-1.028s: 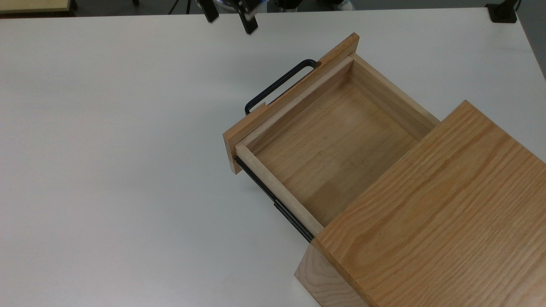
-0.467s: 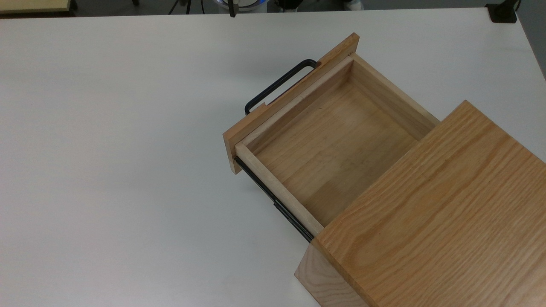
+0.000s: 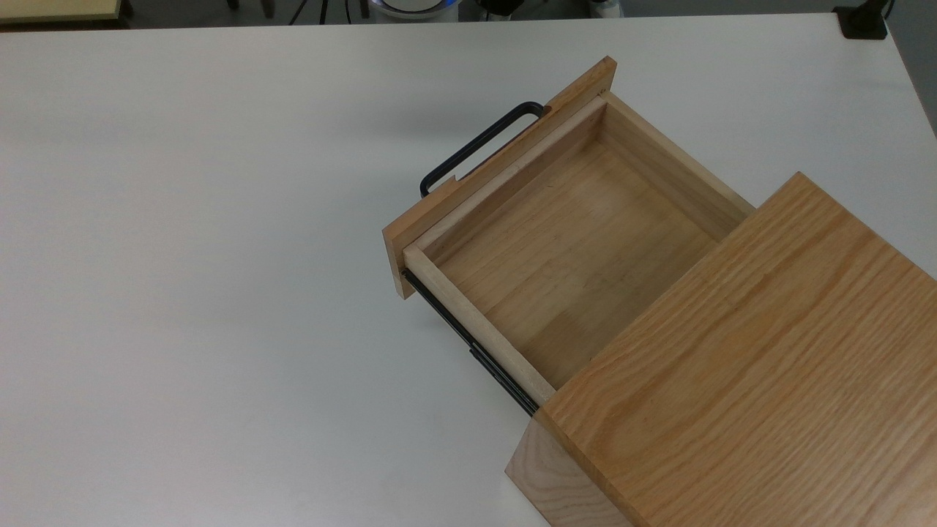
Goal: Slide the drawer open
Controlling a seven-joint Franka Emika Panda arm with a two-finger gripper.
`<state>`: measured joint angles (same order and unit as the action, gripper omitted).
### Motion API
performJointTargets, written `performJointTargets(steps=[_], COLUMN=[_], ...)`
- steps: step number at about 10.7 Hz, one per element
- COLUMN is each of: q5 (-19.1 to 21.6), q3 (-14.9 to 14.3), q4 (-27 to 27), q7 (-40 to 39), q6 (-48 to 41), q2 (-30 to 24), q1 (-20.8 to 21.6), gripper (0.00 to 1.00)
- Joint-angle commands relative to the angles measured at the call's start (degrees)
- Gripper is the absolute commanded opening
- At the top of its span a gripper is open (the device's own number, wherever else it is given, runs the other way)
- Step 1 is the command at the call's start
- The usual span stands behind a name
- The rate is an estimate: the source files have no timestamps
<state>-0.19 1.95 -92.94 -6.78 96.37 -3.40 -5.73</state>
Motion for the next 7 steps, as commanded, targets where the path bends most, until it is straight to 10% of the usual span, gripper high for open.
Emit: performJointTargets(steps=[1,7], q5=[-0.69,-0.78], q3=[-1.25,-1.25], q4=[2.14,1.88], q7=[3.95,4.41], q6=[-3.29,-3.29], q2=[-0.38,-0.29], q1=[0.81,2.04], gripper=[1.00,1.00])
